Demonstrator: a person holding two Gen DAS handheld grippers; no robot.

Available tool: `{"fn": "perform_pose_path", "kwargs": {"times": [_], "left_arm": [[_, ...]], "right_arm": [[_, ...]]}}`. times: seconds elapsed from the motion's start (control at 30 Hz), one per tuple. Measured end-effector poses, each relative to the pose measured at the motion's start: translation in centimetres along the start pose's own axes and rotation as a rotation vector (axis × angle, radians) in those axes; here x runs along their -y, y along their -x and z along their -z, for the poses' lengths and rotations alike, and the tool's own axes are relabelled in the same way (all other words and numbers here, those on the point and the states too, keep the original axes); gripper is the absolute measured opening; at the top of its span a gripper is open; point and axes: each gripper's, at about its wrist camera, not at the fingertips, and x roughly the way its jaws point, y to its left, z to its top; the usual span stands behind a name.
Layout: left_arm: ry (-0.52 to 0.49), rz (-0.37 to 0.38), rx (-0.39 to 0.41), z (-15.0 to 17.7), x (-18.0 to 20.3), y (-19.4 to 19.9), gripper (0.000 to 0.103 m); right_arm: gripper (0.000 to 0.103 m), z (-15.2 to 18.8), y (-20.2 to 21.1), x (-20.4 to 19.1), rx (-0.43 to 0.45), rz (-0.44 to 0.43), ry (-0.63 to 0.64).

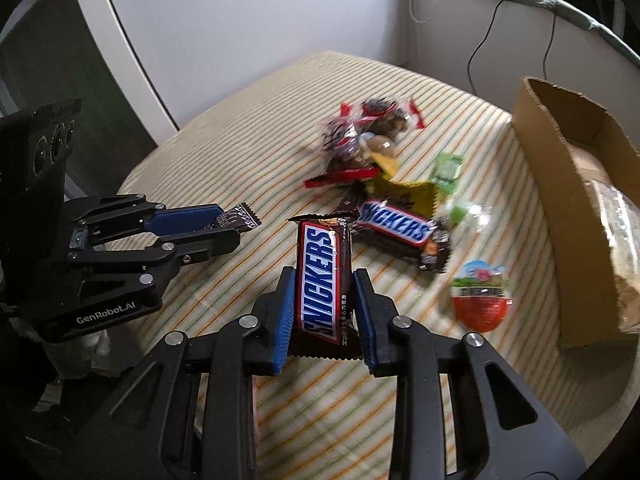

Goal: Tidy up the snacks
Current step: 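Carry both candies into the cardboard box and open both grippers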

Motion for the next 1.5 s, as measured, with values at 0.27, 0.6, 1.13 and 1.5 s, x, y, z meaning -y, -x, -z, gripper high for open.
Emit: {"fn": "perform_pose_path", "kwargs": {"times": [0.27, 0.6, 1.13, 1.5], "left_arm": [[-0.050, 0.047, 0.055, -3.6, 2.8, -0.5, 0.024], [-0.123, 0.139, 0.090, -8.4, 8.1, -2.8, 0.024], [-0.222, 0.194, 0.065, -13.5, 14.6, -7.7, 0.024], [-0.271, 0.188, 0.008, -14.0, 17.3, -11.3, 0.024]], "right_arm": [[0.029, -0.7, 3.4, 4.1, 0.065, 0.061, -0.064], [0.029, -0.7, 7.6, 11.0, 0.139, 0.155, -0.177], [0.030, -0.1, 10.2, 20.9, 0.161, 0.292, -0.320], [0.030, 0.2, 9.4, 24.9, 0.139, 0.331, -0.380]]}}
